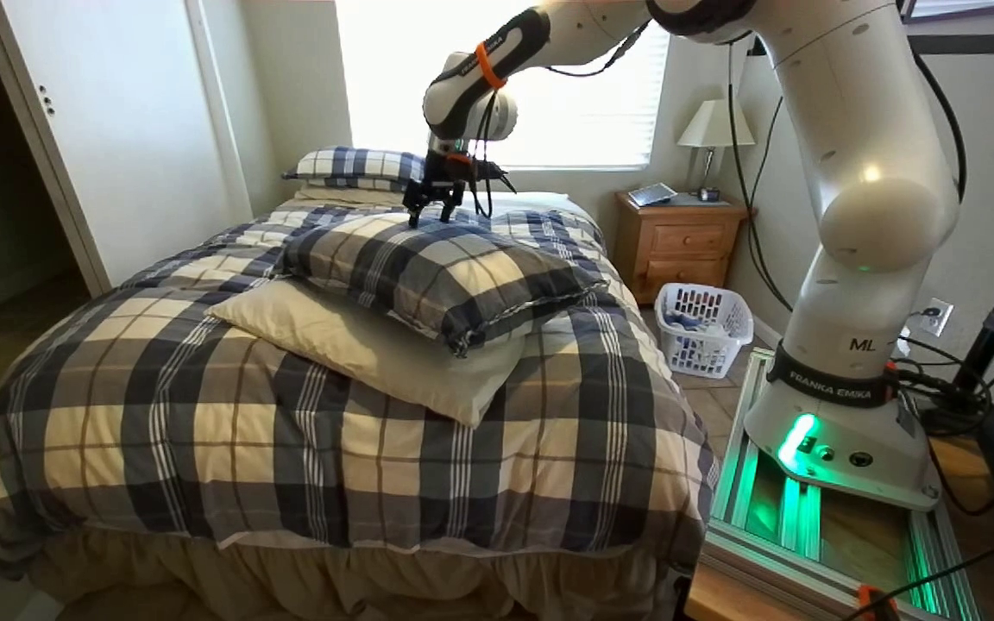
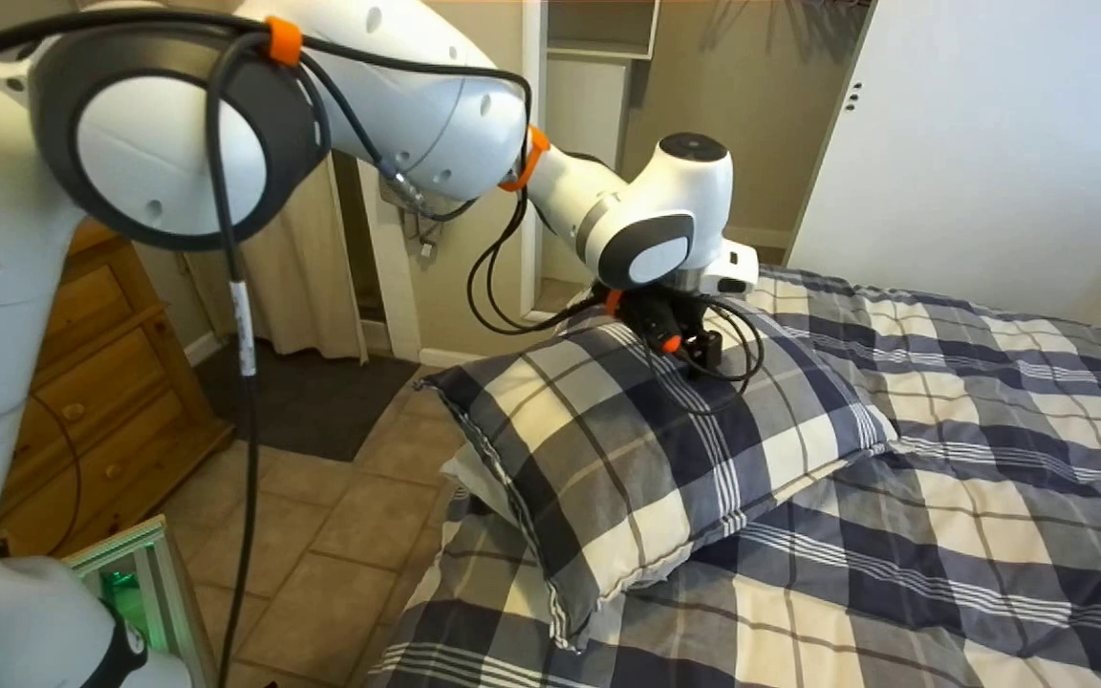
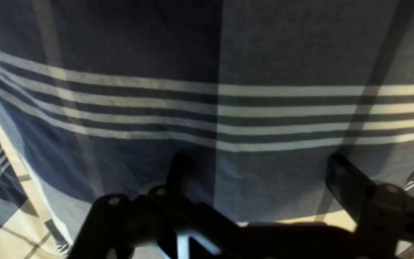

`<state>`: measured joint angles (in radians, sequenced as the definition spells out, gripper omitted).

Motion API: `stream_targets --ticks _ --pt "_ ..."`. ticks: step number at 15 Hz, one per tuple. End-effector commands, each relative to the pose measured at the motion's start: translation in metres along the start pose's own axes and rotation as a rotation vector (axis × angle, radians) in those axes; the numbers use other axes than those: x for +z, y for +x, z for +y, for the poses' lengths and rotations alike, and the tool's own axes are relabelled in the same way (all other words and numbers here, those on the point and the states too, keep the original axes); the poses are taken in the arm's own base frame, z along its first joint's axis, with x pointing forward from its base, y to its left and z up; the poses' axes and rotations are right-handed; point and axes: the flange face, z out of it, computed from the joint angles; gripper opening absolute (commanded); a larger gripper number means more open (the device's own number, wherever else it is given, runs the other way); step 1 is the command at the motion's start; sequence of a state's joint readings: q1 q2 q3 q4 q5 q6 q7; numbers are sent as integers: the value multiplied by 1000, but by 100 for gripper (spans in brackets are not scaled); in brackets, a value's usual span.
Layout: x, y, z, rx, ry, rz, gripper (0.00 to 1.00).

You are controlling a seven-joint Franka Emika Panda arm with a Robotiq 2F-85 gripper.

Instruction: Move the top pillow to the right, then move the white pillow to the left

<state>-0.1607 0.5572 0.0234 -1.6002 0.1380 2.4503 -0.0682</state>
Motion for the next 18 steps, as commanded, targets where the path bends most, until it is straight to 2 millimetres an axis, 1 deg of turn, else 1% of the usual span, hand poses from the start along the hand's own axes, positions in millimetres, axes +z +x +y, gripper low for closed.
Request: stream_targets --ticks 1,3,5,6,7,9,10,14,16,17,18 --pt "28 11 3 0 96 -79 100" --pt "43 13 9 9 106 -115 100" --pt "52 17 13 19 109 -135 100" --pt "54 19 14 19 108 -144 88" --pt "57 21 15 22 109 -148 72" --pt "60 24 15 19 105 -158 60" --pt "61 25 14 16 108 -164 51" --pt "59 29 9 10 109 -184 23" --pt "59 31 8 9 100 -186 11" --pt "58 31 7 9 100 -189 3" --pt "58 31 7 14 95 -194 1"
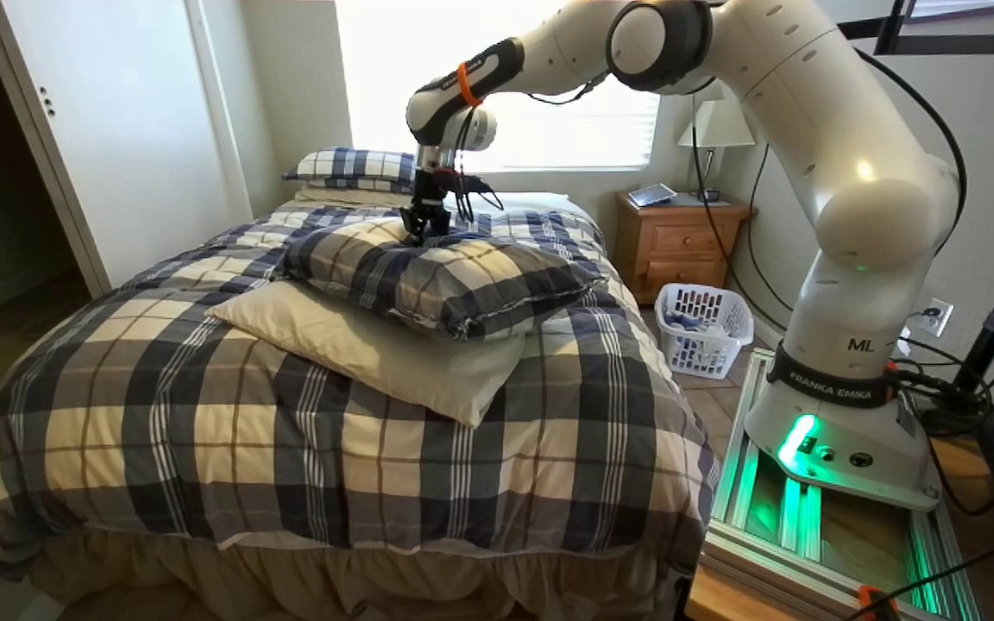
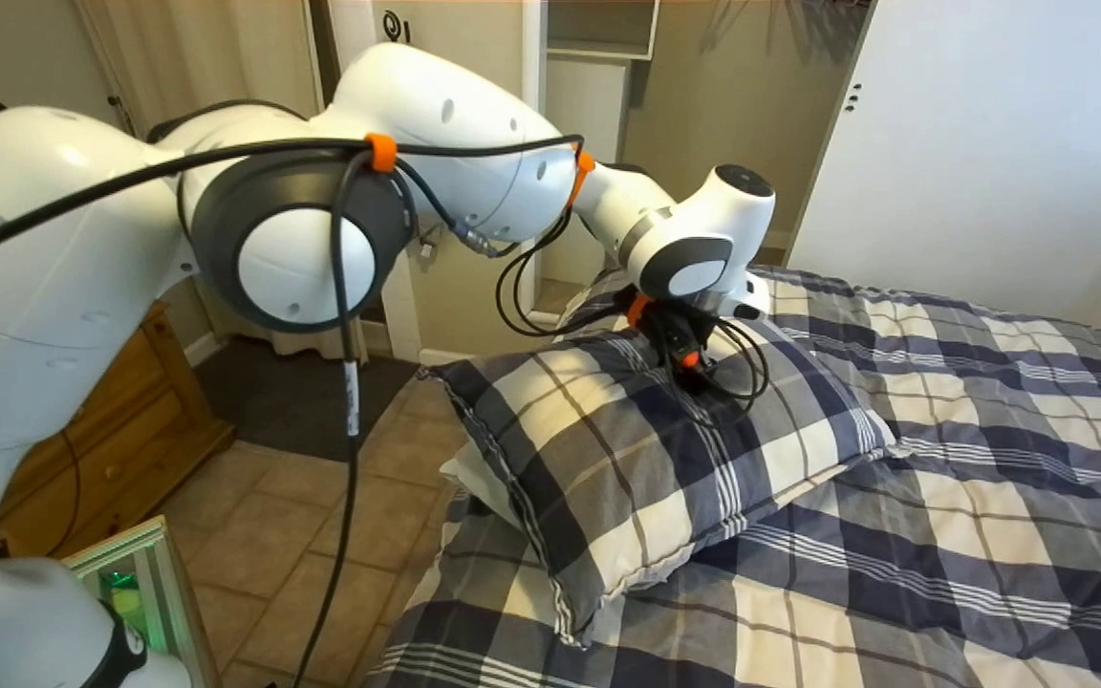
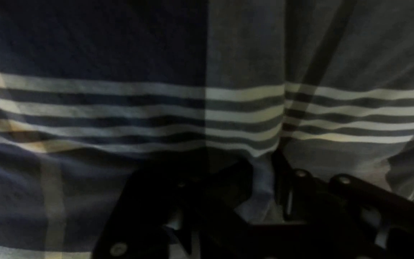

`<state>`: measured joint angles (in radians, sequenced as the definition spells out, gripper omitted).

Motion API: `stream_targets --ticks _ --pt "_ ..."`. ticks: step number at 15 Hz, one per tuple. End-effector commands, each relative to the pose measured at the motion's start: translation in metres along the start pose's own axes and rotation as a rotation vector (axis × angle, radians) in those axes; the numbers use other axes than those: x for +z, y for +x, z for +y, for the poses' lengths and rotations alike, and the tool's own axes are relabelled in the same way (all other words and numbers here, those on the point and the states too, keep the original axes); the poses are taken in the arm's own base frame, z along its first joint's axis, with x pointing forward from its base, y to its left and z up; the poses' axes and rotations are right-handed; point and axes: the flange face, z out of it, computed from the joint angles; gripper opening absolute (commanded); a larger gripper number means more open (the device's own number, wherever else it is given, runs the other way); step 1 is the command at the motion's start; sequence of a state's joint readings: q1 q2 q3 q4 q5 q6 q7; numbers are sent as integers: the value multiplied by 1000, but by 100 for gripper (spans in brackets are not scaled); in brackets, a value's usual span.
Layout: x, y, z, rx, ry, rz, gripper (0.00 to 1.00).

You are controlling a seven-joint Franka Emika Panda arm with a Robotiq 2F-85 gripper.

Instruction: Move the top pillow to the right, then move the white pillow to the left

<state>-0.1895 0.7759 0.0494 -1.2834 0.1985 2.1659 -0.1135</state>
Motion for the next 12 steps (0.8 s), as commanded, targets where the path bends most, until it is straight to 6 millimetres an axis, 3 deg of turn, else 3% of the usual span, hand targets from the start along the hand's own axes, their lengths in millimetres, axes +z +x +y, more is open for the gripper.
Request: stream_targets --ticks 1,7,12 --pt "7 6 4 20 -16 -15 0" --pt "-11 3 1 45 -28 -20 0" --pt "-48 -4 -18 46 -9 -11 0"
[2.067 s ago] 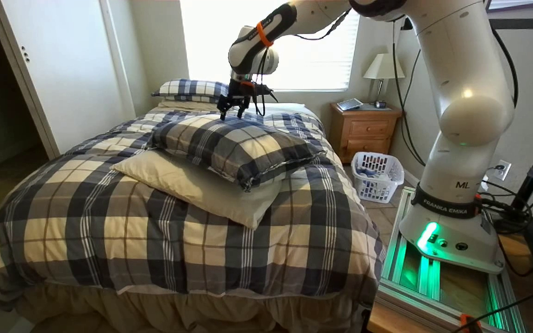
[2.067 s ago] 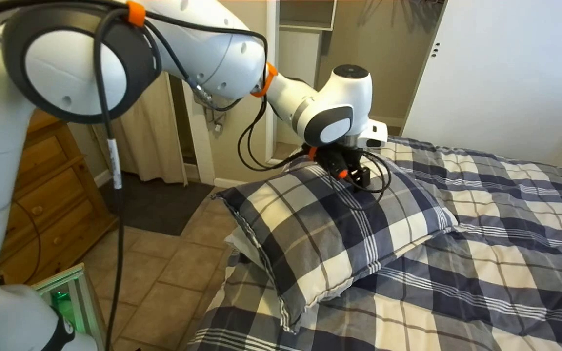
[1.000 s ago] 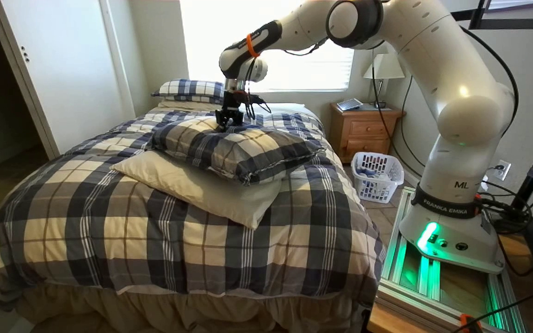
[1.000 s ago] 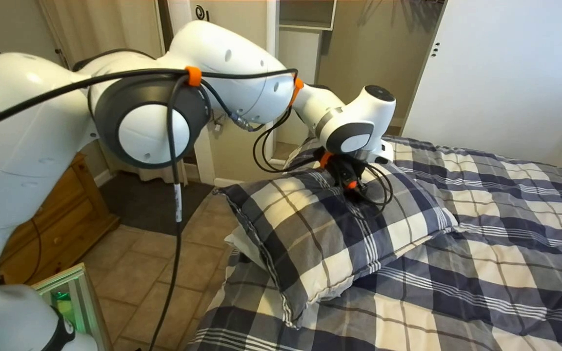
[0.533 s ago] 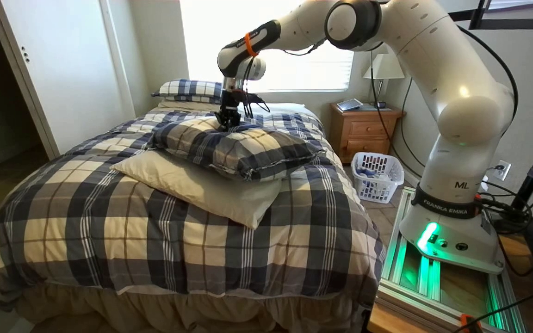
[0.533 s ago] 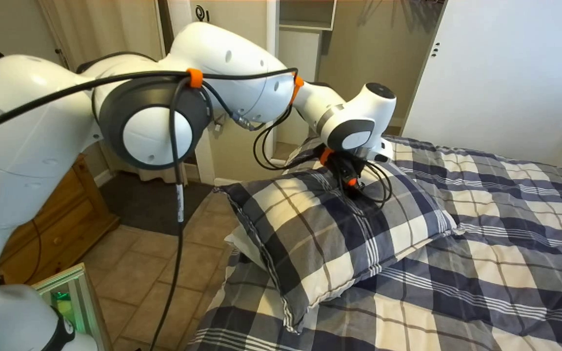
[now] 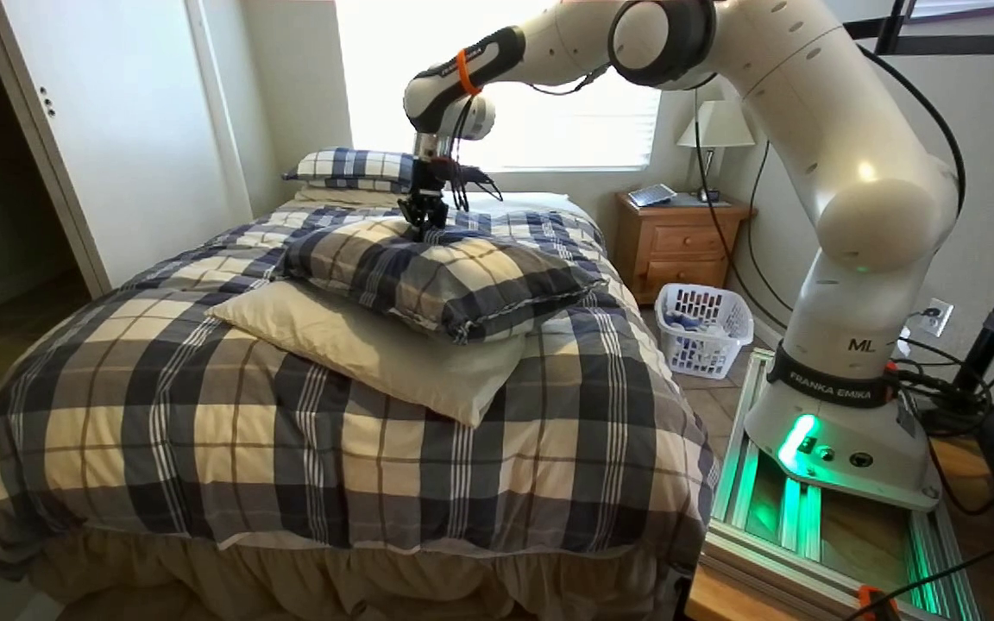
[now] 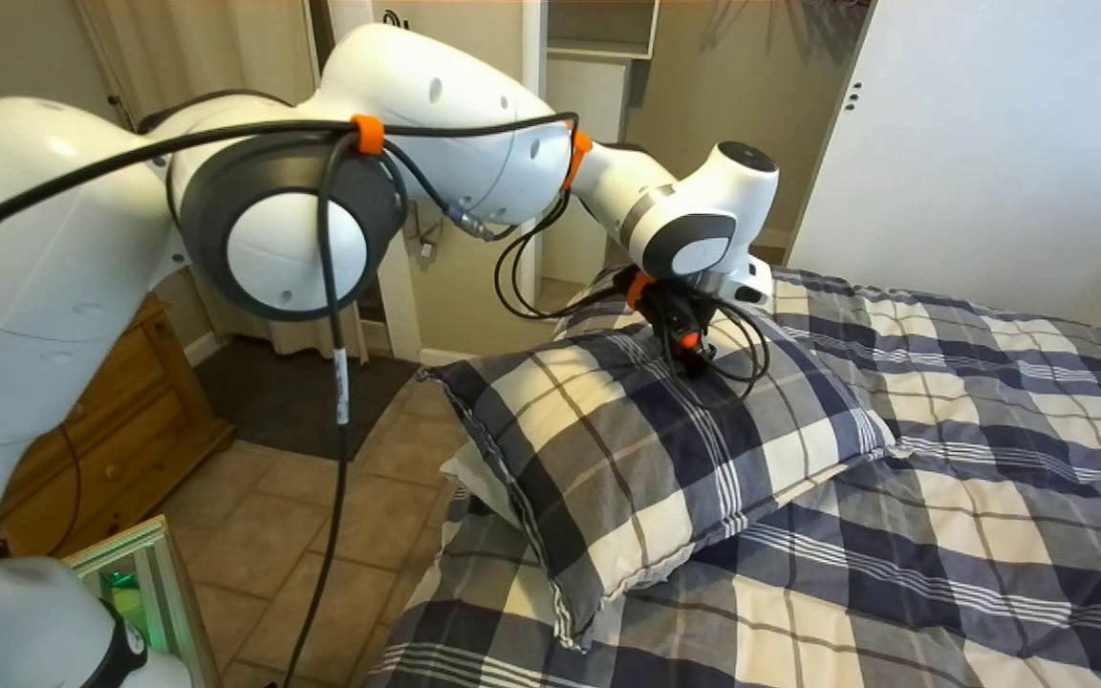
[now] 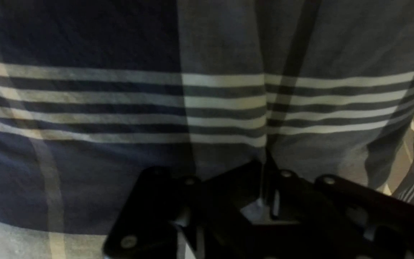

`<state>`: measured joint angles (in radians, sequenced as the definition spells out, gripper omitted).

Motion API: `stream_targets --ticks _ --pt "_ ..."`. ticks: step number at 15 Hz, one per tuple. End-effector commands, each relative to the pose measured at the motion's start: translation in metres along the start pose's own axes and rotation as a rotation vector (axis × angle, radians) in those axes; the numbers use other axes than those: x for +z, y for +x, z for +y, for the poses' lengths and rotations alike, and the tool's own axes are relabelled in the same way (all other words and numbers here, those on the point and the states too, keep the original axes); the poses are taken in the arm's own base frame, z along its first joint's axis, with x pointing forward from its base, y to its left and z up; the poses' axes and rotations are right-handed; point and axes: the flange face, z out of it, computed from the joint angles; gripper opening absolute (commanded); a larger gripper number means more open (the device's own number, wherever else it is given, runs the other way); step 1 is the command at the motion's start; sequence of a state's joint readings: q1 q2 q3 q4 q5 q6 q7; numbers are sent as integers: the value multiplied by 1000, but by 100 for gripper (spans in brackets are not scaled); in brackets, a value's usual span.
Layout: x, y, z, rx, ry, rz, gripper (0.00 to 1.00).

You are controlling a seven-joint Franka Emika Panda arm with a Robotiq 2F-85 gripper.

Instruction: Move the top pillow to the right, then move the white pillow to the left

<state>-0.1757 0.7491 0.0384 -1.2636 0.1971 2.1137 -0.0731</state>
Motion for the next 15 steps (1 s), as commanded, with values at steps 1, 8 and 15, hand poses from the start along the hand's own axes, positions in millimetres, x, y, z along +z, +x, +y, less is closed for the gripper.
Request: stream_targets --ticks 1,8,15 --pt "-32 -8 -8 49 -27 0 0" --pt "-83 -12 -2 117 -136 160 0" --pt "-117 -33 1 181 -217 278 0"
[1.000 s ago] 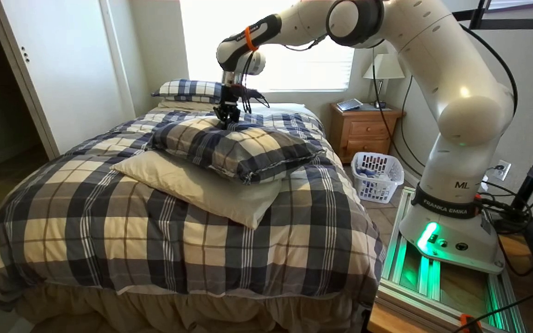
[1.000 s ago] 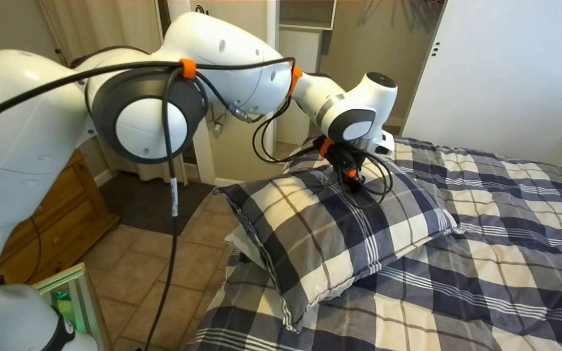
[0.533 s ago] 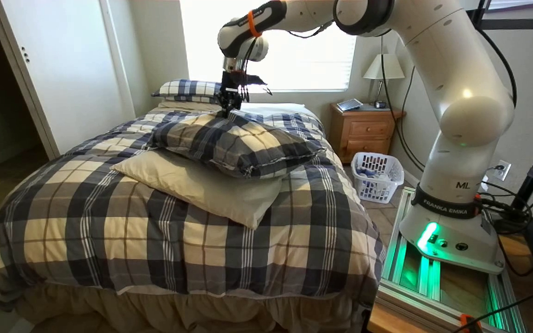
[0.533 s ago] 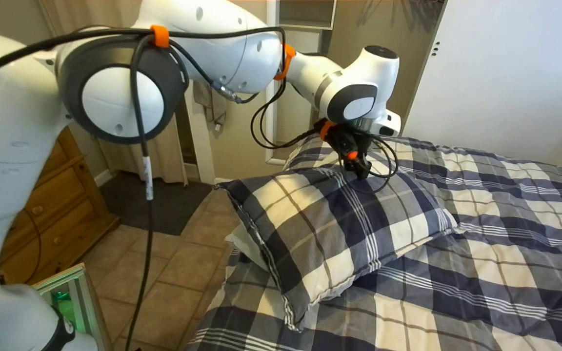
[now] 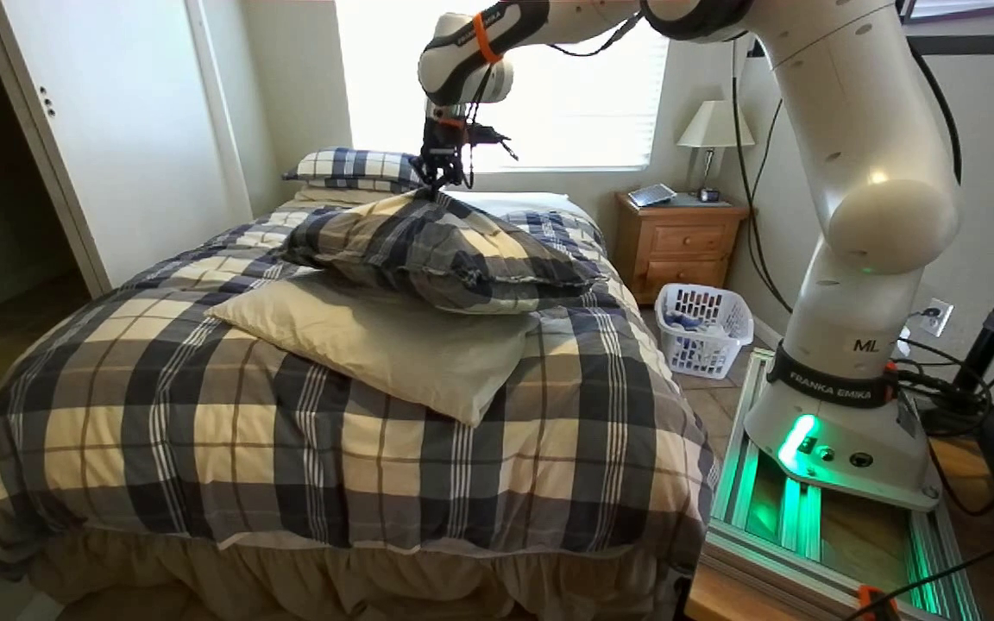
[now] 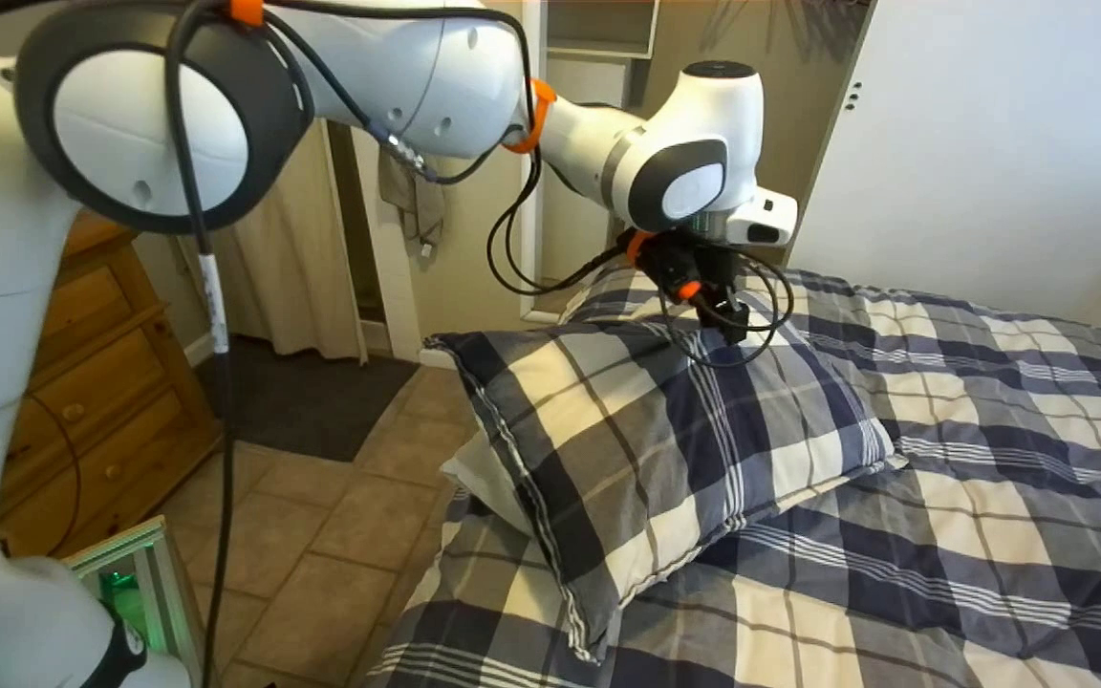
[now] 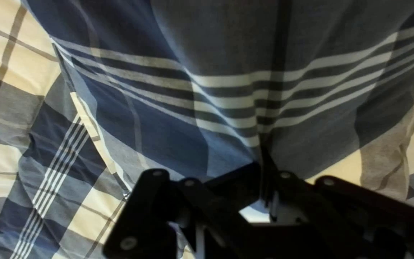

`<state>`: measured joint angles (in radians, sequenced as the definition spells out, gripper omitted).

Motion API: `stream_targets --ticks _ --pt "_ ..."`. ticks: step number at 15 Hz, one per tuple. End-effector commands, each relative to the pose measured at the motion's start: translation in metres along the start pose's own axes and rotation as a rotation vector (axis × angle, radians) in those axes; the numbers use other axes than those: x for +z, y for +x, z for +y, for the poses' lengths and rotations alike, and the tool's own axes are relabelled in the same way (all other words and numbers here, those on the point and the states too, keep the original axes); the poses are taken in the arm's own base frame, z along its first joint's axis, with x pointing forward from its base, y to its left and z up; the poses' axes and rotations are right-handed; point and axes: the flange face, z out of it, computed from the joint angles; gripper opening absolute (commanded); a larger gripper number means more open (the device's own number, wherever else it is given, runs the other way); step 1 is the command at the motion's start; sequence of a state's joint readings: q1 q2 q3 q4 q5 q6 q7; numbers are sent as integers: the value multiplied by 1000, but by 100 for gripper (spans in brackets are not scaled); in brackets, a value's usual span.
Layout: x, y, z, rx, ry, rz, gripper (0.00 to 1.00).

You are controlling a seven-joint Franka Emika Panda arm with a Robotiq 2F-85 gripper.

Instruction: Move the top pillow to the right, then move the white pillow to the left

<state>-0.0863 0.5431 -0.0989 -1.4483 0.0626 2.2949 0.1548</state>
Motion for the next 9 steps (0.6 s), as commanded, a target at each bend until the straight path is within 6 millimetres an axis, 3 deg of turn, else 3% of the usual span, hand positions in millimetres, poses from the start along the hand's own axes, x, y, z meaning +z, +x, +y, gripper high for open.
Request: stream_targets --ticks 1,6,9 --pt "-39 -16 5 37 -45 73 0" --pt "-73 -33 12 72 -86 147 0" --pt "-94 -41 27 76 -127 205 0"
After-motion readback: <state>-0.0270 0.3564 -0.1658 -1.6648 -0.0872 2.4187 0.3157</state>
